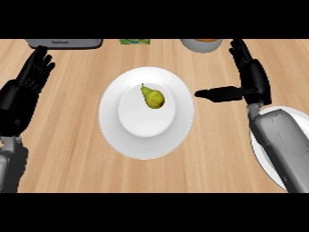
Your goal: Pick the pear from the plate and place it in the plate
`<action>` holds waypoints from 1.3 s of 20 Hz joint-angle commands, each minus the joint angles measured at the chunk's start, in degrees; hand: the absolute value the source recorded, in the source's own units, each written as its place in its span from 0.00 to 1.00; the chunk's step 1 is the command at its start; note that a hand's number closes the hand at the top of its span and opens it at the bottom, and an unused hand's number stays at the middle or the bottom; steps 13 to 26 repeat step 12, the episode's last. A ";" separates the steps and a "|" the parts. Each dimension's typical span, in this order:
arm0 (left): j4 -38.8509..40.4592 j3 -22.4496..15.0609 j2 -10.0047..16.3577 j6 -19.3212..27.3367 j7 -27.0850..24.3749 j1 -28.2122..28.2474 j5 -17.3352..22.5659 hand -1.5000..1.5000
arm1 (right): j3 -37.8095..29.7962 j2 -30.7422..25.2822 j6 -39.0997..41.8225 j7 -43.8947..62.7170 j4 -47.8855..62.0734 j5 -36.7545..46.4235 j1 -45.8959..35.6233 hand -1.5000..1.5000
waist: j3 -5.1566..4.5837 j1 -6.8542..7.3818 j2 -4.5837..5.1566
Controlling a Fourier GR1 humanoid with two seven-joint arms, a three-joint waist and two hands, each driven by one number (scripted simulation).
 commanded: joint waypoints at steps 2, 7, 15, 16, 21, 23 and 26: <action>1.58 0.36 -0.44 -0.69 -0.80 0.47 -0.37 0.50 | -3.94 -6.93 6.65 0.87 -8.48 -1.62 7.81 0.00 | -0.03 -0.27 -0.06; 4.12 -0.15 -1.76 0.60 -0.78 -3.55 -2.46 0.50 | -9.00 -8.54 12.69 -2.78 -7.19 -2.10 10.82 0.00 | -0.01 -0.04 0.06; 2.64 1.01 -1.11 -1.64 -3.62 1.00 -2.19 0.50 | -11.51 -9.03 13.36 -8.15 -5.45 2.13 13.50 0.00 | -0.02 0.22 0.07; 2.64 1.01 -1.11 -1.64 -3.62 1.00 -2.19 0.50 | -11.51 -9.03 13.36 -8.15 -5.45 2.13 13.50 0.00 | -0.02 0.22 0.07; 2.64 1.01 -1.11 -1.64 -3.62 1.00 -2.19 0.50 | -11.51 -9.03 13.36 -8.15 -5.45 2.13 13.50 0.00 | -0.02 0.22 0.07; 2.64 1.01 -1.11 -1.64 -3.62 1.00 -2.19 0.50 | -11.51 -9.03 13.36 -8.15 -5.45 2.13 13.50 0.00 | -0.02 0.22 0.07; 2.64 1.01 -1.11 -1.64 -3.62 1.00 -2.19 0.50 | -11.51 -9.03 13.36 -8.15 -5.45 2.13 13.50 0.00 | -0.02 0.22 0.07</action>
